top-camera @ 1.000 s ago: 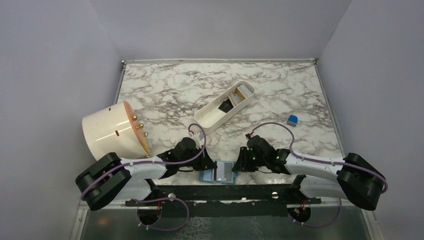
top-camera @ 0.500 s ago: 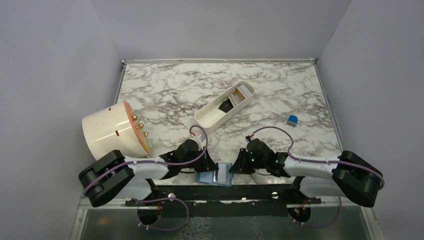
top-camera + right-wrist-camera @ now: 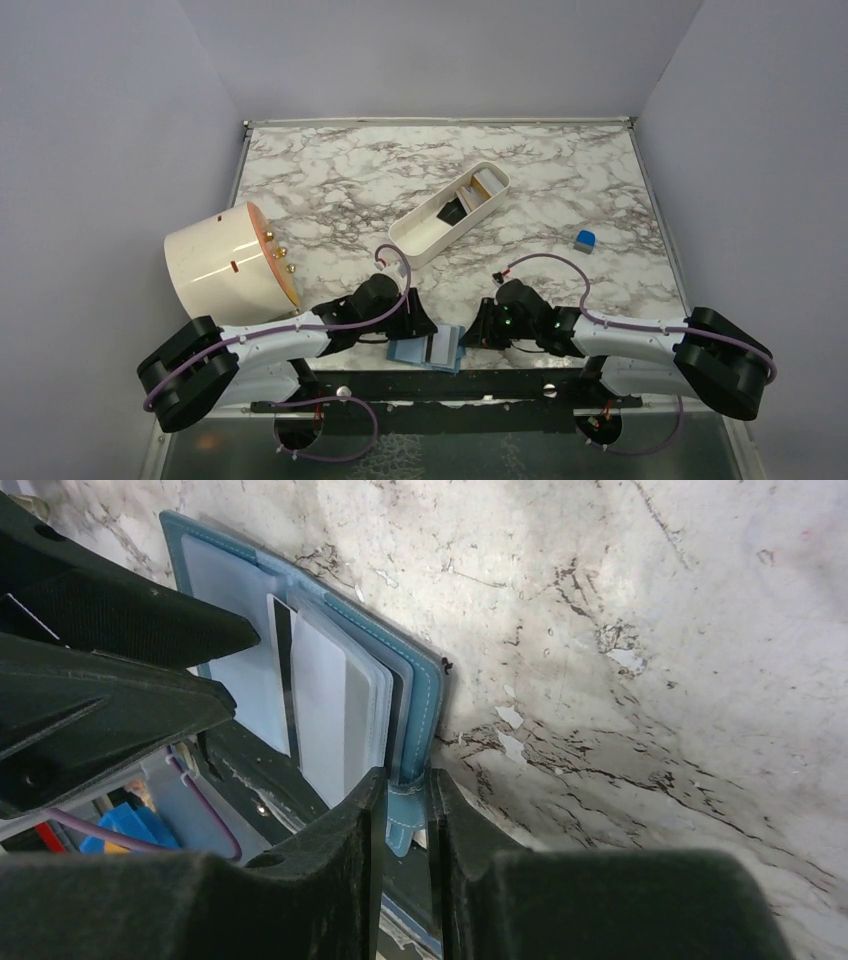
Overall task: Put the credit cards into the card holder
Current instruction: Insert the credit card into the card holder, then close the card holder at the center of the board.
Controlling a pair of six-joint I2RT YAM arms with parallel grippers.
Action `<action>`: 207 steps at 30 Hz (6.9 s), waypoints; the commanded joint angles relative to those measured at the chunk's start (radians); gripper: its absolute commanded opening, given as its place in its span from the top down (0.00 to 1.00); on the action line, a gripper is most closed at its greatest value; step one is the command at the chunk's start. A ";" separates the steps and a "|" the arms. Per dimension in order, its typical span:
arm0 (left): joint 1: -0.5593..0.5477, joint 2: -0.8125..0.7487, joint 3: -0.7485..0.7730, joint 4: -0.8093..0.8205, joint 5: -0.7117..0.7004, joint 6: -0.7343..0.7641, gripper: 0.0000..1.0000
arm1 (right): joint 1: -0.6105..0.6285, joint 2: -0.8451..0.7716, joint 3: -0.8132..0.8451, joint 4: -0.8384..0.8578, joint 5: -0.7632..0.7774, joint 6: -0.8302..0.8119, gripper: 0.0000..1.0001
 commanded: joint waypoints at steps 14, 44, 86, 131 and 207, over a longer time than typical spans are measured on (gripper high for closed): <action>-0.007 0.042 -0.022 0.075 0.096 -0.045 0.50 | 0.026 0.052 0.003 0.063 -0.015 -0.010 0.80; 0.039 0.120 0.270 -0.280 0.053 0.141 0.41 | 0.026 -0.160 0.135 -0.213 0.182 -0.450 0.63; 0.163 -0.164 0.028 -0.332 0.002 0.114 1.00 | 0.026 0.032 0.535 -0.506 -0.326 -1.392 0.53; 0.254 -0.332 0.061 -0.507 -0.138 0.142 1.00 | 0.024 0.461 0.482 -0.237 -0.084 -1.759 0.76; 0.250 -0.109 -0.059 0.001 0.130 -0.042 0.66 | 0.017 0.331 -0.045 0.978 -0.233 -1.163 0.99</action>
